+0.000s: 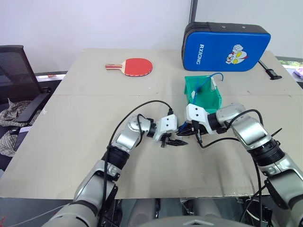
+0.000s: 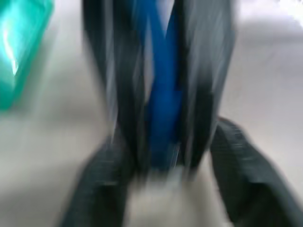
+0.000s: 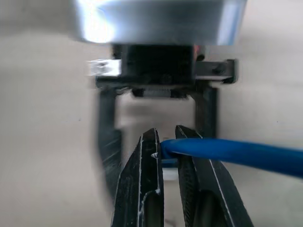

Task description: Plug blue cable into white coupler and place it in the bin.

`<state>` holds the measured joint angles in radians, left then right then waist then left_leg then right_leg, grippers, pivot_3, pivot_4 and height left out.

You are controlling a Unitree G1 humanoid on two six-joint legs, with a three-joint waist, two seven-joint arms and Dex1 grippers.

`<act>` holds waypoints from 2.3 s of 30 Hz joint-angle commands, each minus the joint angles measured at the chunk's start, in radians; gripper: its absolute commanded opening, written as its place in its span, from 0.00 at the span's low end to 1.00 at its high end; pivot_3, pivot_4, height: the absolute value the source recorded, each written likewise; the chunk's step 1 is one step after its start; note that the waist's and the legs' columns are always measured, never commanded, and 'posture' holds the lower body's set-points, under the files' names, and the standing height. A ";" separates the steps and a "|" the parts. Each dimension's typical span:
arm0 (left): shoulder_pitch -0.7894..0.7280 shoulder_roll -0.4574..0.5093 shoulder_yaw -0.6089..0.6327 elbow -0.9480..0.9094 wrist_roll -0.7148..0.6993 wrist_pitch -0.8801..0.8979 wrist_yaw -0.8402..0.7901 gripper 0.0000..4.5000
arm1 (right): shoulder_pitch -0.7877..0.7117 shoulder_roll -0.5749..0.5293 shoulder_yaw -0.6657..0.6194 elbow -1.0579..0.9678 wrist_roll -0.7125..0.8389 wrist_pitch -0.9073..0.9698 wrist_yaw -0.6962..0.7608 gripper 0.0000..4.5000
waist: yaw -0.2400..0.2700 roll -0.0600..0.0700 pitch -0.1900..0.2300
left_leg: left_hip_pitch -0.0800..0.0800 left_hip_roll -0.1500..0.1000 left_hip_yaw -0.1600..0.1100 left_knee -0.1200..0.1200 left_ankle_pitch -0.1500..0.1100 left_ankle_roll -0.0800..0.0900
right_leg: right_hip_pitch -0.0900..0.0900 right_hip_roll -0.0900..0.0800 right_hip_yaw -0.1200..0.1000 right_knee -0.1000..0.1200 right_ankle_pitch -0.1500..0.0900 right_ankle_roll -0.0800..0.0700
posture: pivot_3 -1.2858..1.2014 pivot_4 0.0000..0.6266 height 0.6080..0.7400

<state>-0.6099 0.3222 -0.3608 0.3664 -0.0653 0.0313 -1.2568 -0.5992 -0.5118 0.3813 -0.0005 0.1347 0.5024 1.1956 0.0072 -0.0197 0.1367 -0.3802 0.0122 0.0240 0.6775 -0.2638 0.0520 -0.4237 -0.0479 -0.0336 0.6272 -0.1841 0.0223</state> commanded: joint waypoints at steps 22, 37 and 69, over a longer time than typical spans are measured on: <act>0.408 0.100 0.348 -0.665 -0.363 0.264 0.282 0.87 | 0.054 -0.107 -0.645 -0.337 0.434 0.429 -0.465 0.00 | 0.006 0.004 0.018 | -0.018 -0.002 0.000 -0.003 0.000 0.000 | -0.017 -0.006 0.001 -0.002 0.000 0.000 | 0.52 0.24 0.93; 0.504 0.142 0.406 -0.786 -0.448 0.281 0.360 0.92 | -0.303 -0.071 -0.366 0.397 0.233 0.288 -0.372 0.49 | 0.001 0.004 0.019 | -0.017 -0.003 0.005 -0.004 0.000 0.000 | -0.018 -0.001 0.004 -0.002 0.003 -0.002 | 0.52 0.24 0.93; 0.694 0.317 0.480 -0.633 -0.429 0.230 0.271 0.92 | 0.981 -0.206 -0.983 -0.421 0.256 -0.201 -0.256 0.99 | 0.007 0.004 0.020 | -0.016 -0.002 0.006 -0.005 0.000 0.000 | -0.017 -0.003 0.005 -0.002 -0.001 0.002 | 0.52 0.24 0.93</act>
<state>0.0746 0.6274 0.1062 -0.2288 -0.4915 0.2758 -0.9743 0.3715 -0.7215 -0.5679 -0.3929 0.3940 0.3333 0.9343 0.0140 -0.0161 0.1567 -0.3950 0.0103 0.0310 0.6727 -0.2638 0.0519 -0.4409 -0.0518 -0.0283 0.6249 -0.1853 0.0242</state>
